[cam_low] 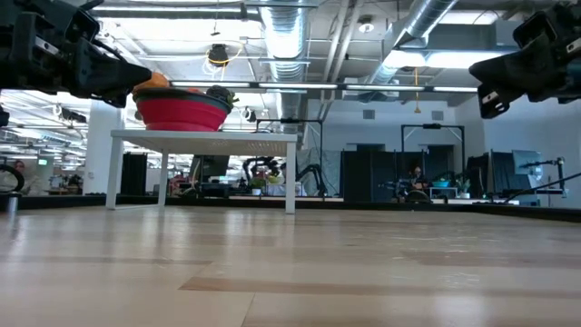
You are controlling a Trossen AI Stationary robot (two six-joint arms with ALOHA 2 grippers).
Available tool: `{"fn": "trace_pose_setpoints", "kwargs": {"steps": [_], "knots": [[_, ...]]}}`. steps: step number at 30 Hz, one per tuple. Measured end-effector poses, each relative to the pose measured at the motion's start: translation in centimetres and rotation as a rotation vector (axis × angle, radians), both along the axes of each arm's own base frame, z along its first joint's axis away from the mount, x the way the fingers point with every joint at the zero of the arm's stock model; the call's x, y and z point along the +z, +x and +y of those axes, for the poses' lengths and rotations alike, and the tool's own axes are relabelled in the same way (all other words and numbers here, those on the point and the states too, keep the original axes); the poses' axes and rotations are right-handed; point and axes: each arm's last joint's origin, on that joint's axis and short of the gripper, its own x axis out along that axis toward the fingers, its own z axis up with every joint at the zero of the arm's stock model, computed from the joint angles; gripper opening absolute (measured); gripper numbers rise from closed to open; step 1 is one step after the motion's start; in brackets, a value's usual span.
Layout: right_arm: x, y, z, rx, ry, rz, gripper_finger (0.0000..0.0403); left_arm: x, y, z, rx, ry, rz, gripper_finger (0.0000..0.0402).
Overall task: Pick & Place Fruit
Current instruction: Return to home position
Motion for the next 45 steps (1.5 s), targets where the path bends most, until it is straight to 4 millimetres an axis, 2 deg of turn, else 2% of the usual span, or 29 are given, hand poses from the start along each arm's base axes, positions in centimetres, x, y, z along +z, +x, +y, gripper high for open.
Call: {"fn": "trace_pose_setpoints", "kwargs": {"steps": [11,17,45], "knots": [[-0.11,0.02,-0.23,-0.073,-0.085,0.005,0.0006,0.04,0.0,0.0,0.0,0.0,-0.004,0.0017],[-0.13,0.02,-0.11,-0.061,0.015,0.014,0.0006,0.04,0.0,0.0,0.0,0.0,-0.004,0.0017],[-0.33,0.15,0.05,-0.045,0.018,0.037,0.0006,0.11,0.0,0.0,0.0,0.0,-0.011,0.0017]]}}
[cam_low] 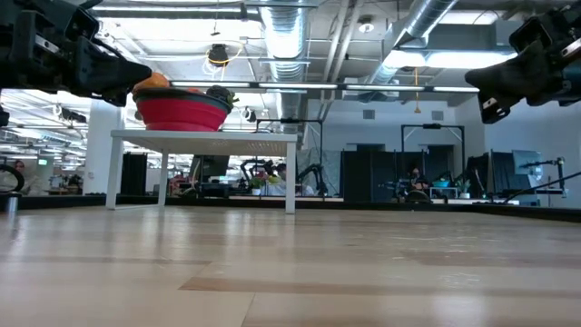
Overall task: Pick & Place Fruit
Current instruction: Return to home position
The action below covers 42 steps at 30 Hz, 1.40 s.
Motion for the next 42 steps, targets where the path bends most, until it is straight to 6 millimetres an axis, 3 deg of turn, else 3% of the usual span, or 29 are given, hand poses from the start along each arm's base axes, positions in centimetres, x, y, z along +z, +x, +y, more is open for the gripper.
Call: {"fn": "trace_pose_setpoints", "kwargs": {"steps": [42], "knots": [[-0.01,0.0,0.0,0.001,0.0,0.001,0.0006,0.15,-0.01,0.0,0.0,0.001,-0.015,0.0017]]}}
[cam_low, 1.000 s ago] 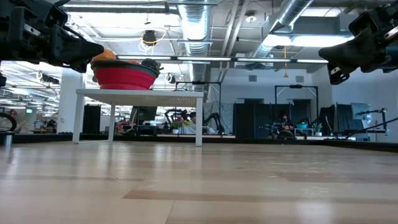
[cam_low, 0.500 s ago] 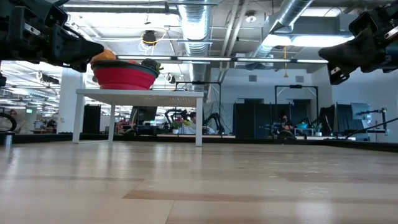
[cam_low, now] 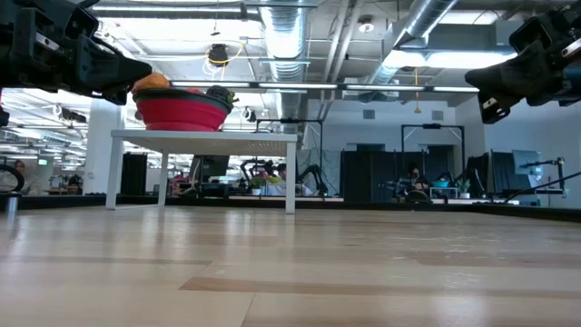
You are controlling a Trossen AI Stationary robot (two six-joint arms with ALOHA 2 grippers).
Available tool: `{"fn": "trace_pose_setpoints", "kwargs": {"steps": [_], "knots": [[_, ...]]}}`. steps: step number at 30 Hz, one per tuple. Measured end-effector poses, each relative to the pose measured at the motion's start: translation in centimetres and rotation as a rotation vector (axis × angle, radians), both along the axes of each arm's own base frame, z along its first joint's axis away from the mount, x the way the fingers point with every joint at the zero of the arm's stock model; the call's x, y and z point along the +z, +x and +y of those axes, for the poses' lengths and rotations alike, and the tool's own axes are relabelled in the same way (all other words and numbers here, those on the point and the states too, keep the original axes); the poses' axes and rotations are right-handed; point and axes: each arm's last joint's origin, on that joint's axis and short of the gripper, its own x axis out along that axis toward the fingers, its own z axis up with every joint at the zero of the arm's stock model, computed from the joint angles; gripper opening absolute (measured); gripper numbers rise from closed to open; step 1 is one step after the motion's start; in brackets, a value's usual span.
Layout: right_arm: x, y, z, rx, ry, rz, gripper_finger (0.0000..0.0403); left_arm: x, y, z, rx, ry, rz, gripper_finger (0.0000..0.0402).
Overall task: Pick & Place Fruit
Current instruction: Return to home position
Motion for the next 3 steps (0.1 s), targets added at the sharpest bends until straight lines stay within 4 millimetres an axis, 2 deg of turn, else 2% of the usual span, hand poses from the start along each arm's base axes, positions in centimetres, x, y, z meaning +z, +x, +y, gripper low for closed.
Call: {"fn": "trace_pose_setpoints", "kwargs": {"steps": [3], "knots": [[0.0,0.0,0.0,0.0,0.0,0.0,0.0006,0.0,0.0,0.0,0.0,0.0,0.0,0.0017]]}}
